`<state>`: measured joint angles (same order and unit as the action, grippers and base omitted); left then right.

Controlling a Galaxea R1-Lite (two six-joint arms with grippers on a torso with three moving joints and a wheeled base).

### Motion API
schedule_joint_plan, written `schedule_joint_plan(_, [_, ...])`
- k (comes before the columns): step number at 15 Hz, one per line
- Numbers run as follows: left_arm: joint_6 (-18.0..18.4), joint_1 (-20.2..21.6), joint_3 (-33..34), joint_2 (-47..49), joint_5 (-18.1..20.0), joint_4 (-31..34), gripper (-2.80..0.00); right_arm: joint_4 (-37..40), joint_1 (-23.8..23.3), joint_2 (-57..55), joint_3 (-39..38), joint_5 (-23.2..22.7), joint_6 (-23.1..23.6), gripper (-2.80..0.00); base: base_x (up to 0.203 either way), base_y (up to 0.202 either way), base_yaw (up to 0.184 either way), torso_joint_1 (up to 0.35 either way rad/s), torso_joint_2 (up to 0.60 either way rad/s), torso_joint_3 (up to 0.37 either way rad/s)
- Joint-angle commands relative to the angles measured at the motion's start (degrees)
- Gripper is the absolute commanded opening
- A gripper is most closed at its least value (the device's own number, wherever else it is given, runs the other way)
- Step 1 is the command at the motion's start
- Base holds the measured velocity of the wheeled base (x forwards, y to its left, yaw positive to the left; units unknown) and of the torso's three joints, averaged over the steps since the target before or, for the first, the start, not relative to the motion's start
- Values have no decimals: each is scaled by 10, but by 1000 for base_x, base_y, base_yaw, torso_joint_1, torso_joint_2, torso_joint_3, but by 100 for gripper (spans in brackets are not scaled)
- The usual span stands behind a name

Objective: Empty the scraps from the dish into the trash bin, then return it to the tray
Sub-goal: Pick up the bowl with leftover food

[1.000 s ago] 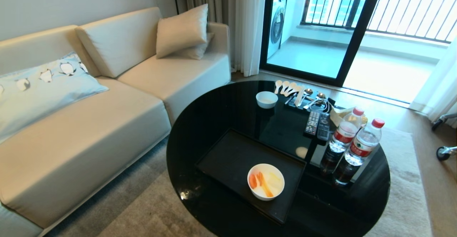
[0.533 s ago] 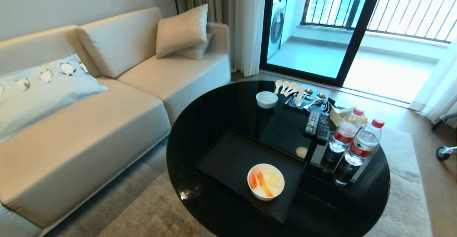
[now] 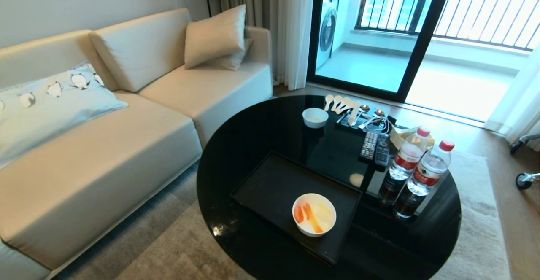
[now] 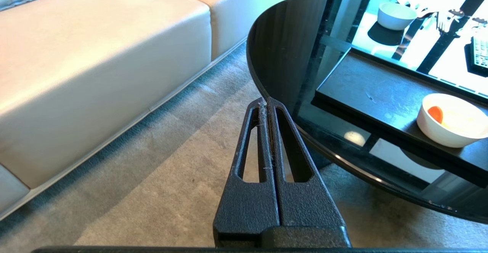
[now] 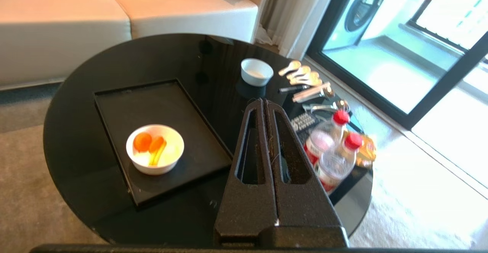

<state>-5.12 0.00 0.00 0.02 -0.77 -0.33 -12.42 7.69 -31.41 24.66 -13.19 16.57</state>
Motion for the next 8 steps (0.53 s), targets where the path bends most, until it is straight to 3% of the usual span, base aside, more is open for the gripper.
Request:
schedule_joint_plan(1, [-1, 0, 0, 0, 0, 0, -280, 12, 21, -109, 67, -7, 6, -280, 0, 0, 0, 0, 0, 0])
schedule_joint_plan(8, [-1, 0, 0, 0, 0, 0, -280, 55, 98, -315, 174, -11, -9, -280, 0, 0, 0, 0, 0, 0])
